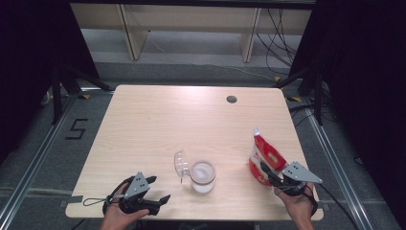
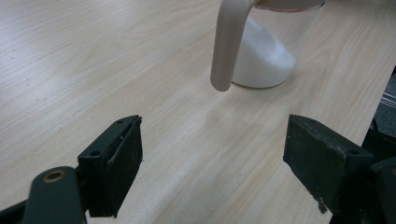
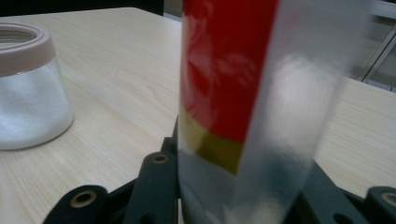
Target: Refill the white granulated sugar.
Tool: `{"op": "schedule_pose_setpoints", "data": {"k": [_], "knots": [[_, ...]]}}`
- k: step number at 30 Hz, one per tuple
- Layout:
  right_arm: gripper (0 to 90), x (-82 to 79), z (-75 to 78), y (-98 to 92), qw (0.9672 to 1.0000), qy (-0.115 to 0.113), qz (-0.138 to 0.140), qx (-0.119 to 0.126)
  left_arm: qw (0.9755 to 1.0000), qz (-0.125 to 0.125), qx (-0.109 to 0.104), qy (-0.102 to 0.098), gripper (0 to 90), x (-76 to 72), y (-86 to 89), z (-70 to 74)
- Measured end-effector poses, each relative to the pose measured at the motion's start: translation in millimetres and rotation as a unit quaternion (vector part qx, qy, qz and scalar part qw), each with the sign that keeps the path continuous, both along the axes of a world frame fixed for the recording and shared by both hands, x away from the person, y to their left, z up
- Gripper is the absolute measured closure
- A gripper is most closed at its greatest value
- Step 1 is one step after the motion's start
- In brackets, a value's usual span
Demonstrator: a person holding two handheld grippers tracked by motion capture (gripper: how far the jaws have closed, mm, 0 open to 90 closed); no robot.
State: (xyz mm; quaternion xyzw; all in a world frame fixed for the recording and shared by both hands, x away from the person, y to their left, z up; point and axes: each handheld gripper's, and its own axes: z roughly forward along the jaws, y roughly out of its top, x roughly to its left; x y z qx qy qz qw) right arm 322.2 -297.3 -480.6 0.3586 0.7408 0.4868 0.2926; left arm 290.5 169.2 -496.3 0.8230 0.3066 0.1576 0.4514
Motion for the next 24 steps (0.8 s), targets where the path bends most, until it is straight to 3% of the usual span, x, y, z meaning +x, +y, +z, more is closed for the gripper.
{"op": "schedule_pose_setpoints", "data": {"k": [1, 2, 3, 5, 6, 7, 8, 9, 10, 11, 12, 13, 14, 19, 22, 24], "knots": [[64.6, 0.7, 0.2, -0.7, 0.9998, -0.018, -0.005, -0.007, 1.0, -0.002, 0.0, 0.001, 19.3, 0.1, 0.2, 0.3], [62.1, 0.5, 0.8, -1.9, 0.9997, -0.021, -0.003, -0.01, 1.0, -0.002, 0.0, 0.001, 19.3, 0.0, 0.3, 0.5], [60.5, -5.1, 1.8, 0.6, 0.9997, 0.006, -0.02, 0.013, 1.0, -0.001, -0.001, 0.001, 19.3, -0.1, 0.4, 0.7], [56.6, -5.5, 2.4, -2.7, 0.9997, -0.012, -0.02, 0.008, 1.0, 0.001, -0.001, 0.001, 19.3, -0.1, 0.5, 0.7], [54.3, -9.3, 2.7, -3.5, 0.9993, 0.007, -0.03, 0.023, 1.0, -0.001, 0.0, 0.001, 19.3, 0.0, 0.5, 0.7], [52.7, -11.1, 2.4, -4.6, 0.9988, 0.003, -0.034, 0.035, 1.0, -0.003, 0.002, 0.002, 19.3, -0.1, 0.7, 1.1], [51.0, -15.7, 3.2, -3.6, 0.9978, 0.016, -0.044, 0.046, 1.0, 0.004, 0.002, 0.001, 19.3, -0.8, 0.4, 1.1], [49.3, -17.3, 3.4, -4.9, 0.9985, 0.007, -0.038, 0.039, 0.9999, 0.006, -0.01, 0.005, 19.3, -1.5, -0.8, 1.2], [47.6, -22.6, 5.0, -3.8, 0.9979, 0.015, -0.051, 0.038, 0.9999, 0.005, -0.009, 0.004, 19.3, -1.0, -0.4, 1.8], [46.6, -23.9, 5.6, -4.4, 0.9984, 0.004, -0.048, 0.03, 0.9999, 0.007, -0.011, 0.006, 19.3, -0.6, -0.2, 1.8], [45.6, -27.3, 6.5, -4.2, 0.9979, 0.008, -0.055, 0.032, 0.9996, 0.009, -0.024, 0.008, 19.2, -0.2, -1.2, 0.6], [43.9, -28.4, 7.5, -5.2, 0.9982, 0.003, -0.056, 0.023, 0.9996, 0.007, -0.023, 0.013, 19.2, 0.1, -0.9, 1.4], [43.3, -32.2, 7.7, -4.9, 0.9974, 0.01, -0.063, 0.033, 0.9997, 0.007, -0.021, 0.013, 19.2, -0.1, -0.7, 2.3], [42.2, -42.7, 6.0, -3.7, 0.9969, 0.026, -0.071, 0.023, 0.9997, 0.006, -0.02, 0.009, 19.1, 0.7, 0.3, 6.5], [41.0, -47.0, 7.5, -6.2, 0.9963, 0.02, -0.08, 0.023, 0.9994, 0.009, -0.033, 0.009, 19.0, 1.7, -1.9, 4.7], [39.3, -50.2, 7.0, -7.8, 0.996, 0.019, -0.085, 0.021, 0.9996, 0.003, -0.026, 0.01, 18.9, 2.1, -1.4, 5.9]]}}
